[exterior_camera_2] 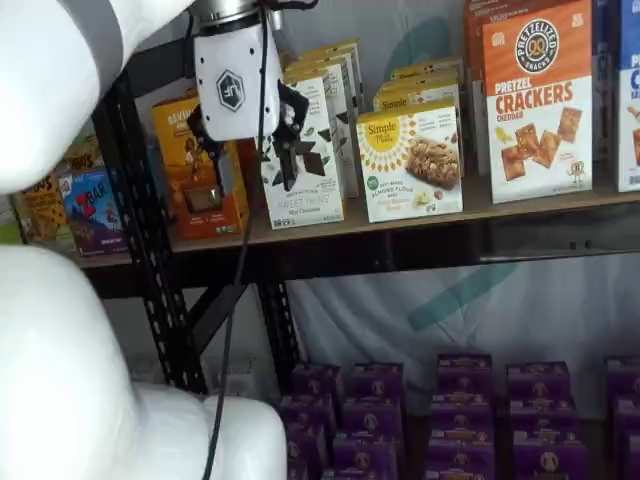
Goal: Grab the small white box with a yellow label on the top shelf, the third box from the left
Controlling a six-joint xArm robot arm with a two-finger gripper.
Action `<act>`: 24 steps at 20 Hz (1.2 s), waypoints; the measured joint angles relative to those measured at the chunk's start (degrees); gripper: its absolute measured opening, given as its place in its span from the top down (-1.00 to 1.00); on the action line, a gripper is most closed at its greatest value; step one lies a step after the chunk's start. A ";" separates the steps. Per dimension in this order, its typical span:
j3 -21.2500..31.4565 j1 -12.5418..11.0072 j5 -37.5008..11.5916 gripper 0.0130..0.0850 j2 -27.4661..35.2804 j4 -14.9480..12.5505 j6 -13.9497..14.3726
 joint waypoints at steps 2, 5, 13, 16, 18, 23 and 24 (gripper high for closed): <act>0.54 -0.06 -1.54 -1.00 0.59 -1.22 -0.52; 1.13 -1.11 -3.88 -1.00 1.89 -2.15 -1.85; 1.34 -3.68 -8.80 -1.00 4.78 -3.26 -4.70; 1.02 -5.50 -10.78 -1.00 5.99 -3.21 -6.43; 0.53 -6.76 -11.78 -1.00 6.99 -2.99 -7.63; -1.59 -10.40 -13.78 -1.00 10.29 -2.26 -11.10; -1.94 -10.87 -13.89 -1.00 10.78 -2.07 -11.60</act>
